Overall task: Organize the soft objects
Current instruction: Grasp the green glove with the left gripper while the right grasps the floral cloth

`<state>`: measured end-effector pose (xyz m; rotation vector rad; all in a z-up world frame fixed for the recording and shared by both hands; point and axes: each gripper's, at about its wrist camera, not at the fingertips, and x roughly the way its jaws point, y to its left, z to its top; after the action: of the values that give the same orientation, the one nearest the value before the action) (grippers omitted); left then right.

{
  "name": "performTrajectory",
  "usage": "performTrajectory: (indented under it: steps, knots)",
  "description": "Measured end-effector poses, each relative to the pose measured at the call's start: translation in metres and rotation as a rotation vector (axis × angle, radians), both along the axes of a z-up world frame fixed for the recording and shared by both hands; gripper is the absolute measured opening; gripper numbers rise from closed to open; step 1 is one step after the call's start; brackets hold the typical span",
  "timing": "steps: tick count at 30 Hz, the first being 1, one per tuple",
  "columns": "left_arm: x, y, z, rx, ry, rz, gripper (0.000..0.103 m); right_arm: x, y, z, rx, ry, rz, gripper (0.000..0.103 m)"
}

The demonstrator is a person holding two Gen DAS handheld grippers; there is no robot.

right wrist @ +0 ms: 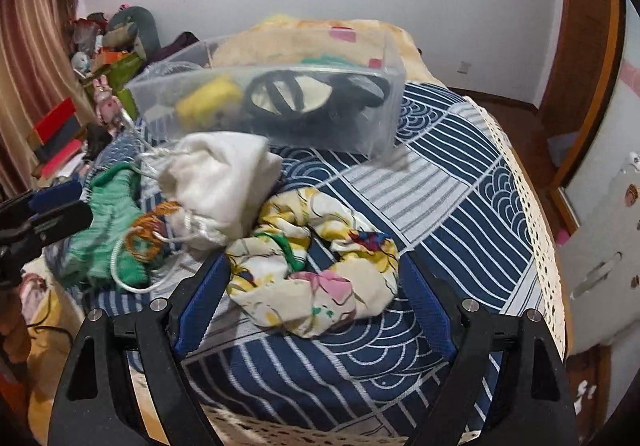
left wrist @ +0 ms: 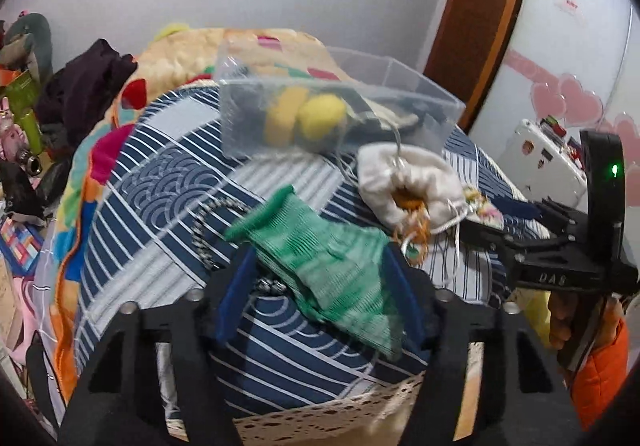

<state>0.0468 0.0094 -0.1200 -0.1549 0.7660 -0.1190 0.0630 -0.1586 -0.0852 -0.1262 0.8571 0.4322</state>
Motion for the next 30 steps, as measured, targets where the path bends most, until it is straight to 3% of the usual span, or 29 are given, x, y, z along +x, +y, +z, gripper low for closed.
performTrajectory:
  steps: [4, 7, 9, 10, 12, 14, 30]
  knots:
    - [0.0, -0.006, -0.004, 0.017, -0.001, -0.005, 0.044, 0.001, -0.002, -0.001, 0.013, 0.007, 0.005, 0.081]
    - [-0.002, -0.006, -0.004, 0.015, -0.013, 0.001, 0.027, -0.002, 0.001, -0.003, 0.009, -0.008, -0.003, 0.064]
    - [-0.002, -0.004, -0.003, -0.001, -0.018, -0.002, 0.02, -0.003, -0.001, -0.002, 0.017, -0.012, -0.002, 0.043]
    - [-0.003, -0.004, -0.002, -0.007, -0.022, -0.003, 0.015, -0.003, -0.002, -0.001, 0.023, -0.011, 0.0, 0.038]
    - [-0.004, -0.003, 0.001, -0.009, -0.03, -0.007, 0.012, -0.003, -0.003, -0.001, 0.03, -0.014, -0.003, 0.024]
    - [-0.006, -0.002, 0.005, -0.011, -0.046, -0.009, 0.011, -0.003, -0.004, 0.0, 0.029, -0.024, -0.011, 0.016]
    - [-0.001, 0.009, 0.076, 0.037, -0.248, 0.034, 0.01, -0.009, -0.012, 0.063, 0.091, -0.226, -0.031, 0.014]
